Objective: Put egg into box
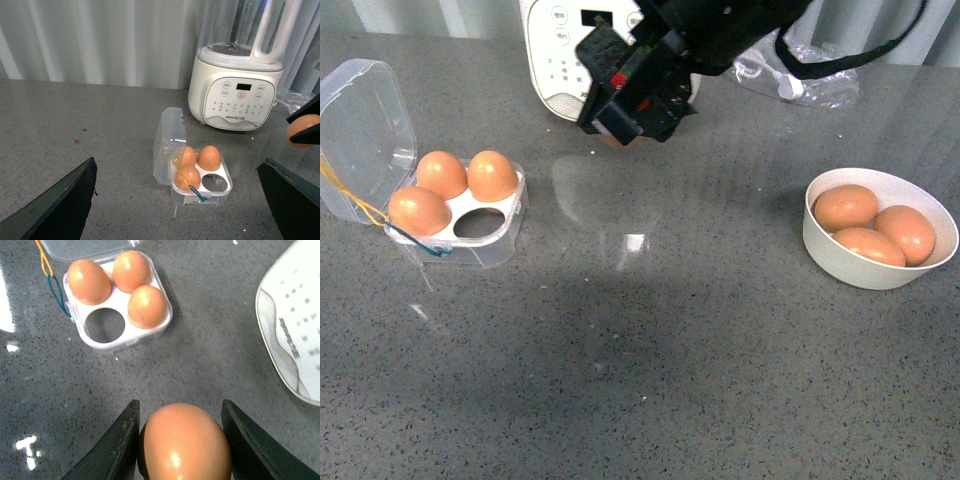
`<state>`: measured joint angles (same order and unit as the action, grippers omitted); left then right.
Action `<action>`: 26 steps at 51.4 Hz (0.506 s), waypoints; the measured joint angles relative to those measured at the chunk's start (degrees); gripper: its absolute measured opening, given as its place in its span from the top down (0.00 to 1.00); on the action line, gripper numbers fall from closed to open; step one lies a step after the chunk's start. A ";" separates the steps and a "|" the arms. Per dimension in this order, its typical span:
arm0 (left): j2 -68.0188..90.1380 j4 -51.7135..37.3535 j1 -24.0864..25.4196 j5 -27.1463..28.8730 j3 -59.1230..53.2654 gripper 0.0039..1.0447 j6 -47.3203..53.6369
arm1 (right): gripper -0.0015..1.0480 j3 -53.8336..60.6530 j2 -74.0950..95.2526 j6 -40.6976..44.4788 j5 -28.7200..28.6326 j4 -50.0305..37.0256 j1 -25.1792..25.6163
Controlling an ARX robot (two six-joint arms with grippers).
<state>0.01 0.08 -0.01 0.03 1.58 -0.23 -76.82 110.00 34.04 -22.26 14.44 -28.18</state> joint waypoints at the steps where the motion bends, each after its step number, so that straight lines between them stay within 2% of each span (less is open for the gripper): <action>1: 0.00 0.00 0.00 0.00 0.00 0.06 0.00 | 0.60 -0.59 0.59 0.37 -0.22 0.00 -0.39; 16: 0.00 0.00 0.00 0.00 0.00 0.06 0.00 | 0.60 -6.38 6.75 1.09 -3.50 0.13 -4.79; 26: 0.00 0.00 0.00 0.00 0.00 0.06 0.00 | 0.60 -8.04 9.66 0.17 -2.16 -1.11 -7.50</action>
<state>0.01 0.08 -0.01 0.03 1.58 -0.23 -84.86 119.66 34.22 -24.43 13.32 -35.68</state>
